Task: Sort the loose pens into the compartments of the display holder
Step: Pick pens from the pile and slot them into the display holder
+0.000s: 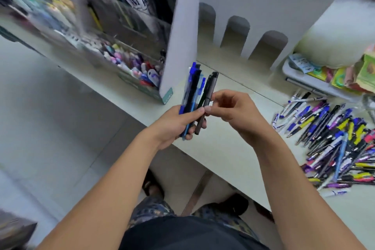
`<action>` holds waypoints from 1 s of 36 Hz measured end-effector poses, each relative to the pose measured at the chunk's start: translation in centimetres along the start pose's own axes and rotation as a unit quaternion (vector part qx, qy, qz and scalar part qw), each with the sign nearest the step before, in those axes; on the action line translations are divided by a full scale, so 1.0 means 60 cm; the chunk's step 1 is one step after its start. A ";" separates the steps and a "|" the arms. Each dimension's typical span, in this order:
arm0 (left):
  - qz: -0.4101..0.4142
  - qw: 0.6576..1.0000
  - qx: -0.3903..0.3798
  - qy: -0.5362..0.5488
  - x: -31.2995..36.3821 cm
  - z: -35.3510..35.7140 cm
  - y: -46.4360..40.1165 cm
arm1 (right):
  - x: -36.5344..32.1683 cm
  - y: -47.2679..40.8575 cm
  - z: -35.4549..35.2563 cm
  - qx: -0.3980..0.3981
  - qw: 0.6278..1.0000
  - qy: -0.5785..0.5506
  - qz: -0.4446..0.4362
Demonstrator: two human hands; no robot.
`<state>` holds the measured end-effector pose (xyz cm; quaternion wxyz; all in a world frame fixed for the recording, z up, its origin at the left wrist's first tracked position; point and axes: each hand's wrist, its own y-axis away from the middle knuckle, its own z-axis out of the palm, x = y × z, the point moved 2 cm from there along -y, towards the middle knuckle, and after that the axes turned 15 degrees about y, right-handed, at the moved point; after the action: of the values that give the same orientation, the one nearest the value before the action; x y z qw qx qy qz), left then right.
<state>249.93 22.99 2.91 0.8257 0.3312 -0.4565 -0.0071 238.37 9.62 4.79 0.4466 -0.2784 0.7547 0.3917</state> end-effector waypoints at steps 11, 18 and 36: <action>-0.047 0.988 -0.141 -0.043 0.109 -0.210 0.061 | -0.194 -0.085 0.219 0.189 0.978 -0.062 -0.059; -0.071 0.970 -0.224 -0.068 0.177 -0.246 0.041 | -0.236 -0.123 0.241 0.276 0.956 0.006 -0.100; -0.053 0.990 -0.130 -0.011 0.257 -0.301 -0.015 | -0.227 -0.194 0.193 0.164 0.986 -0.039 -0.007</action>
<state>272.86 27.19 7.39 0.8548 0.2453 -0.4428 -0.1140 258.69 14.05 9.56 0.5181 -0.1913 0.7886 0.2705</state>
